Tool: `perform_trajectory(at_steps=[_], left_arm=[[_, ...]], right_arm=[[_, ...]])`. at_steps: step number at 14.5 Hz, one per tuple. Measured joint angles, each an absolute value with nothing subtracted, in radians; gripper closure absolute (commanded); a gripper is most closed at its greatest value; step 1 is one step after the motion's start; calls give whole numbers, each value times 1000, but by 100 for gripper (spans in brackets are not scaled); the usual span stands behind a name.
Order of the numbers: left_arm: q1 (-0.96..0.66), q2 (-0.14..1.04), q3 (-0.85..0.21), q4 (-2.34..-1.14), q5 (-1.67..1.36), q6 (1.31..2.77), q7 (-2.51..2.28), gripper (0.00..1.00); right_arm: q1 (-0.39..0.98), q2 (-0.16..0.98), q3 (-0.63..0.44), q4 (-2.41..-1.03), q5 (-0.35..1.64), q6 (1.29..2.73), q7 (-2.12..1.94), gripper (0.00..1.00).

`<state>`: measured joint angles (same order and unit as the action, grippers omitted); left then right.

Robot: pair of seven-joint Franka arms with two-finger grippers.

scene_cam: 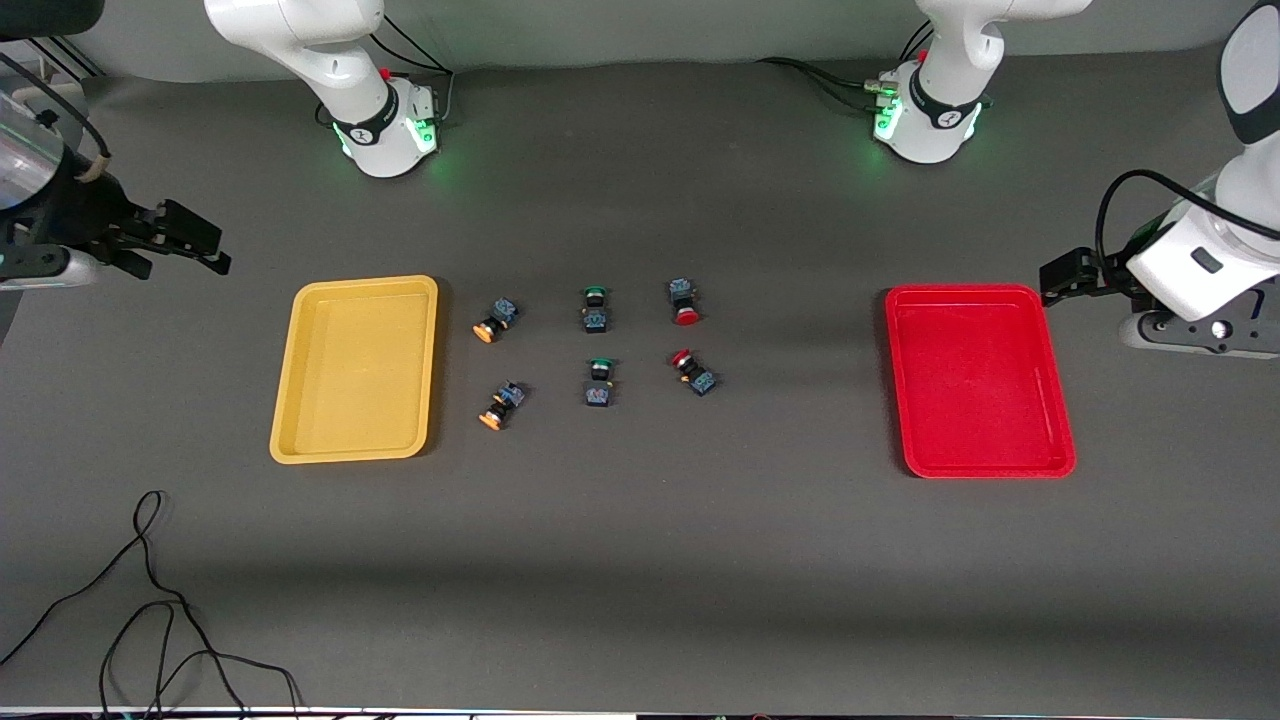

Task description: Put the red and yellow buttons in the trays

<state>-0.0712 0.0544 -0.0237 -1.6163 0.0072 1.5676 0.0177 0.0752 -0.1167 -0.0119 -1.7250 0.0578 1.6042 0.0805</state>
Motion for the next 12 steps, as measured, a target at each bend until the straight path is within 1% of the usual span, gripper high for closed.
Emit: perform_trajectory(at_steps=[3,5,7,9,12], left_arm=[[-74,55,-24,-1619,6,1568,18,0],[-75,56,-27,-1631,1,1575,8,0],[-77,56,-54,-1656,-17,1587,-35,0],[-79,56,-126,-1706,-24,1641,-149,0],[-96,61,-293,-1795,-27,1768,-403,0]], right_arm=[[101,-105,21,-1725,58,1603,183,0],[106,-88,76,-1728,58,1604,289,0],[109,-64,137,-1731,58,1612,398,0],[110,-46,184,-1753,58,1643,498,0],[113,-39,250,-1848,58,1743,632,0]])
